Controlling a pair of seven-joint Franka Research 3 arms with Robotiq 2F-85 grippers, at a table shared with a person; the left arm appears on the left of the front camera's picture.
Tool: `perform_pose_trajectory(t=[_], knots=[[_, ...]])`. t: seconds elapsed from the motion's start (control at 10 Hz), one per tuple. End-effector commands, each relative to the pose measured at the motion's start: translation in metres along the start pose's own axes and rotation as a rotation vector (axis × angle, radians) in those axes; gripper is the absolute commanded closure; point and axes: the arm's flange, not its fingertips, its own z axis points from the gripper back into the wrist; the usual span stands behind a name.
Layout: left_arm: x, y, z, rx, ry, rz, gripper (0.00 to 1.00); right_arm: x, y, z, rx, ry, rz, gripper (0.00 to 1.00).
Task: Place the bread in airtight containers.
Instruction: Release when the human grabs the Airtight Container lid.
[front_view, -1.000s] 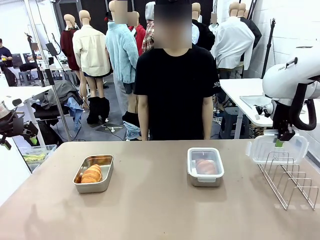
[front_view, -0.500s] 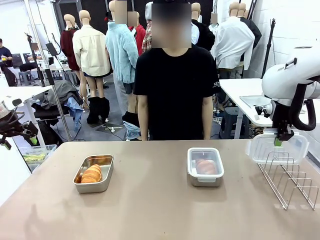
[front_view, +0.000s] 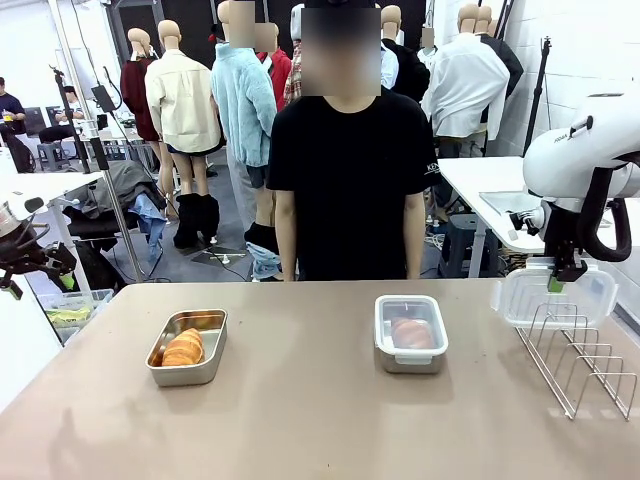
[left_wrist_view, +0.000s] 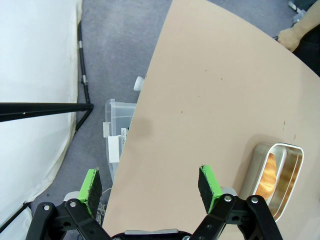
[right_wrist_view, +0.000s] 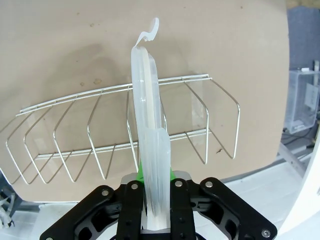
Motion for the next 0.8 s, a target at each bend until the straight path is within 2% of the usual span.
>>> perform_pose_trajectory(t=[0.0,0.1,0.3,0.5,0.7], knots=[[0.000,0.002,0.001,0.002,-0.002,0.003,0.00,-0.001,0.000,0.000,-0.003,-0.001,0.006,1.00],[0.000,0.002,0.001,0.002,-0.002,0.003,0.00,0.000,0.000,0.000,0.000,0.000,0.000,1.00],[0.000,0.002,0.001,0.002,-0.002,0.003,0.00,-0.004,0.012,0.037,-0.014,-0.003,0.020,1.00],[0.000,0.002,0.001,0.002,-0.002,0.003,0.00,-0.003,0.030,0.094,-0.034,0.017,0.054,1.00],[0.000,0.002,0.001,0.002,-0.002,0.003,0.00,0.000,0.040,0.147,-0.041,-0.037,0.081,1.00]])
